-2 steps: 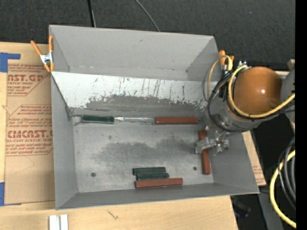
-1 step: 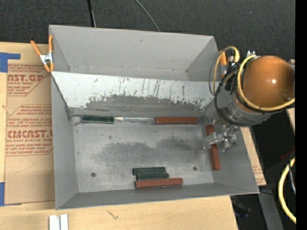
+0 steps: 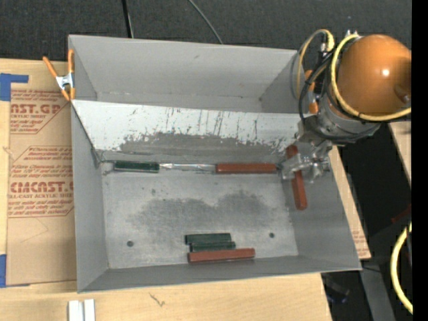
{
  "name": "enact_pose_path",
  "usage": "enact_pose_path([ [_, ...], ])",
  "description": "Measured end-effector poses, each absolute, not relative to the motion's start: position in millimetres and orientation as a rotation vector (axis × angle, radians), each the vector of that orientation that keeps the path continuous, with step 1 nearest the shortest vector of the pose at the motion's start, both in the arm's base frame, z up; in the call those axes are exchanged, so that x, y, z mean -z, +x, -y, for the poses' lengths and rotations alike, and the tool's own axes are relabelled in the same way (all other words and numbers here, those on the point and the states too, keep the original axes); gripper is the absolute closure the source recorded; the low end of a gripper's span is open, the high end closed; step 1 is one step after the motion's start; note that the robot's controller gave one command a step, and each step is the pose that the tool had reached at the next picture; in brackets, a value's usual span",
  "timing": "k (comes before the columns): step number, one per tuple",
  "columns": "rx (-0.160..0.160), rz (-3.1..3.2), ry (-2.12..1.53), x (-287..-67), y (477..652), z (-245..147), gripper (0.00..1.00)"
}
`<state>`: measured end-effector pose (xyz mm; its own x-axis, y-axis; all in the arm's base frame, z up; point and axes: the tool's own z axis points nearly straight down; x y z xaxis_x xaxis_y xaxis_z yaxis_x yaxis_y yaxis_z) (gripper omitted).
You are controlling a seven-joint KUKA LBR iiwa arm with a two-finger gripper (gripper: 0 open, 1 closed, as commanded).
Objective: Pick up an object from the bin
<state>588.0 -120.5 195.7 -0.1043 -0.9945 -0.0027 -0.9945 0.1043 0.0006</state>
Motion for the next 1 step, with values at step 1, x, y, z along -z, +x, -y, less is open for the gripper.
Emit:
enact_pose_path([
  [1,-0.004,-2.330,-2.101,-218.9,560.1,132.4,1.00],
])
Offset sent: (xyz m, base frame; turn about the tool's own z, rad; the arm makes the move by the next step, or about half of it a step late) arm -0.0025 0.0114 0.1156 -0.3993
